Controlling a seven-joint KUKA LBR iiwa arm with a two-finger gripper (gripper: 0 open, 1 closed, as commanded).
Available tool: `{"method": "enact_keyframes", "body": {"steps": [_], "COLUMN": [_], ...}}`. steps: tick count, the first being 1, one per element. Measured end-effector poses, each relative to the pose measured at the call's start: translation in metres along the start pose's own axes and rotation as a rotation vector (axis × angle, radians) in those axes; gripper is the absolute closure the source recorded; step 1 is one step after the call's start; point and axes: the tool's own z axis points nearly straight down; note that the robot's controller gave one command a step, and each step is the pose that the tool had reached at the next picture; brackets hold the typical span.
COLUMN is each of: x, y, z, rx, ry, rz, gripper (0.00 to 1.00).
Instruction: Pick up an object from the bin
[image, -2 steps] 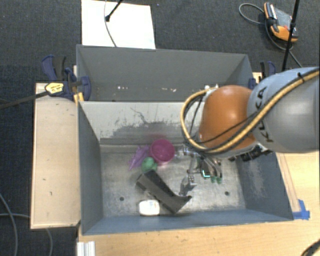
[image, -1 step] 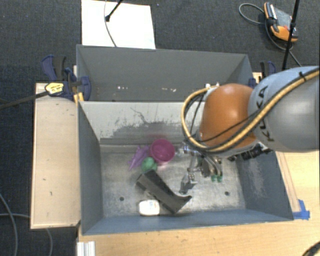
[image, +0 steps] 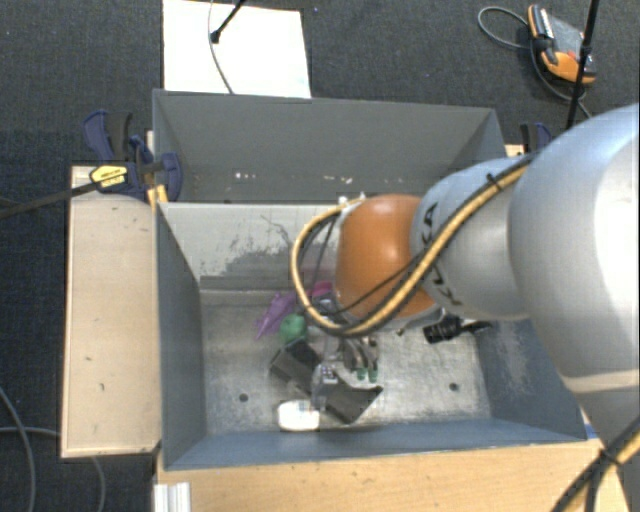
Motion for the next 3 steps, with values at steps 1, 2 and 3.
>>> {"method": "enact_keyframes", "body": {"steps": [1, 2, 3], "x": [0.001, 0.004, 0.007], "y": [0.005, -0.011, -0.012], "z": [0.010, 0.001, 0.012], "rx": [-0.014, -0.010, -0.015], "ry": [-0.023, -0.018, -0.016], "rz": [-0.004, 0.049, 0.097], "gripper": [0.00, 0.00, 0.00]}}
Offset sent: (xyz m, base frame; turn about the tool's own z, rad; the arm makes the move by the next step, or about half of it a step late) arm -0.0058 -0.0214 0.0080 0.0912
